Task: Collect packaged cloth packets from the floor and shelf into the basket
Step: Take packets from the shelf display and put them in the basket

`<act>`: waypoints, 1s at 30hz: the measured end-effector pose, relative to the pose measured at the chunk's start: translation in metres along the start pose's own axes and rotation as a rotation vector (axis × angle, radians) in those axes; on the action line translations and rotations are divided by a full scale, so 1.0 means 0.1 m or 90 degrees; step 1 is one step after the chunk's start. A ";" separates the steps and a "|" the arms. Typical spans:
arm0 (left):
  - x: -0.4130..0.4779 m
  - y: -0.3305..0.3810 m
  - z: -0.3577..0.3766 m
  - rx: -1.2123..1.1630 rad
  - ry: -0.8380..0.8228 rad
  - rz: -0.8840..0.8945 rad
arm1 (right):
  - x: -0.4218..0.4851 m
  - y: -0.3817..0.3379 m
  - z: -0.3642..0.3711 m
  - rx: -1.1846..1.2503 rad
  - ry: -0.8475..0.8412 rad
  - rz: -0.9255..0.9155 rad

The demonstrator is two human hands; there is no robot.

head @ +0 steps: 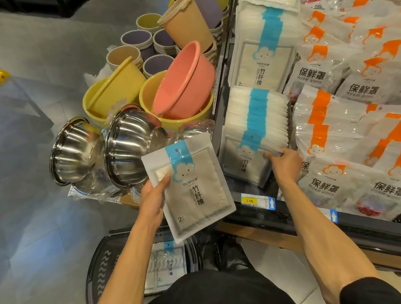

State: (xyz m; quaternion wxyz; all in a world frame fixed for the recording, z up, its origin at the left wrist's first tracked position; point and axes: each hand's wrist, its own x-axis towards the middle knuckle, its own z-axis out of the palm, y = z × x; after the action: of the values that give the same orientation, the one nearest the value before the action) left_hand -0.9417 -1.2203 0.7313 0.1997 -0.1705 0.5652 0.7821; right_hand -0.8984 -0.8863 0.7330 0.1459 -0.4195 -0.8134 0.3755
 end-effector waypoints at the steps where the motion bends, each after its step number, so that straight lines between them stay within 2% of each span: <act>1: 0.01 -0.01 0.01 -0.002 0.000 0.000 | 0.00 0.00 -0.01 -0.006 -0.007 0.001; 7: 0.00 -0.05 0.08 -0.029 0.004 -0.005 | 0.01 0.01 -0.03 -0.063 -0.033 -0.002; 13: -0.01 -0.04 0.06 -0.025 0.007 -0.005 | 0.01 0.00 -0.03 -0.166 -0.029 -0.068; 20: -0.08 -0.05 0.01 -0.010 0.012 0.001 | 0.01 -0.05 -0.10 -0.160 -0.036 -0.117; 26: -0.19 -0.05 0.03 0.022 -0.024 0.030 | -0.08 -0.14 -0.23 -0.147 -0.042 -0.127; 30: -0.25 -0.01 0.08 0.061 -0.050 0.070 | -0.08 -0.26 -0.35 -0.240 -0.104 -0.163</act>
State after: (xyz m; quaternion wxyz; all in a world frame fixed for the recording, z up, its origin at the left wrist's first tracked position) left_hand -0.9198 -1.2151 0.7456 0.1860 -0.0986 0.6025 0.7698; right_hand -0.8891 -0.8850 0.7760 0.0453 -0.3007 -0.9248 0.2285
